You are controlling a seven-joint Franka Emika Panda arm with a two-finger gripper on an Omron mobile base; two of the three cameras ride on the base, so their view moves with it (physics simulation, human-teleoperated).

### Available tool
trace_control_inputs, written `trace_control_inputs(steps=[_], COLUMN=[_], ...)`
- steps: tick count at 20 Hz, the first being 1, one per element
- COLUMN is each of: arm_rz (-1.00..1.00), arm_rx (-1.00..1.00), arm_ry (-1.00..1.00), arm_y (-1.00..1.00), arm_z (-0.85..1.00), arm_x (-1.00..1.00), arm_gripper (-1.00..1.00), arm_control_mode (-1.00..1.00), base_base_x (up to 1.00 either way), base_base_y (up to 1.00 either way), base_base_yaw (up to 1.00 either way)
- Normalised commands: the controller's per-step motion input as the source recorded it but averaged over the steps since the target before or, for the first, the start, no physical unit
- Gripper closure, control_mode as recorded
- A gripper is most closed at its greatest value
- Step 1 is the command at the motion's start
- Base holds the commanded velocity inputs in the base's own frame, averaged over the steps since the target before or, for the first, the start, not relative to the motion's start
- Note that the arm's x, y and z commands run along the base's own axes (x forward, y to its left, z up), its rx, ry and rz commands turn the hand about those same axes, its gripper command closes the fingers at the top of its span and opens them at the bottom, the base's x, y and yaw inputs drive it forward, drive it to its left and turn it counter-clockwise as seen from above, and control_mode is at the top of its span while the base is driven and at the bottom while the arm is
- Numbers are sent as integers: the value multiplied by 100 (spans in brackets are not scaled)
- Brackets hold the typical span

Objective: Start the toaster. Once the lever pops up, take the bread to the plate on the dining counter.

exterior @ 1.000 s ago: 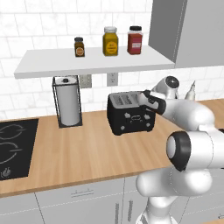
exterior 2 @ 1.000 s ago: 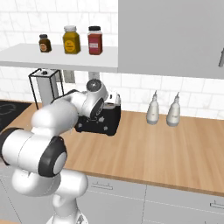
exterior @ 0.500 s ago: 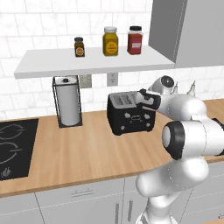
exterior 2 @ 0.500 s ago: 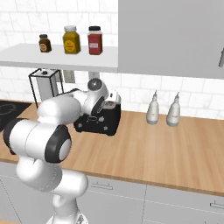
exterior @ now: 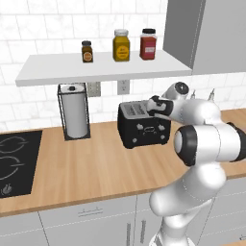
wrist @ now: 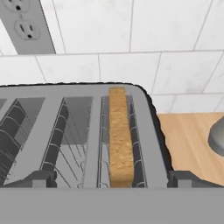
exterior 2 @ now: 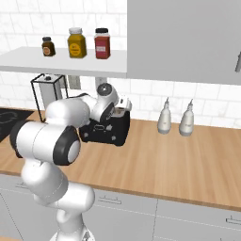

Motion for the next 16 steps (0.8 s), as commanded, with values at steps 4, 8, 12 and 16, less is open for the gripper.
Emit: trace_control_inputs(steps=[4, 8, 12, 16], arm_rz=[0, 0, 0, 0], arm_rx=[-2, -1, 0, 0], arm_ry=[0, 0, 0, 0], arm_y=[-6, -2, 0, 0], arm_z=[-19, -13, -3, -2], arm_x=[2, 5, 16, 29], arm_gripper=[-100, -100, -100, -100], arm_control_mode=[-100, -100, -100, -100], base_base_x=[0, 0, 0, 0], base_base_y=[0, 0, 0, 0], base_base_yaw=[0, 0, 0, 0])
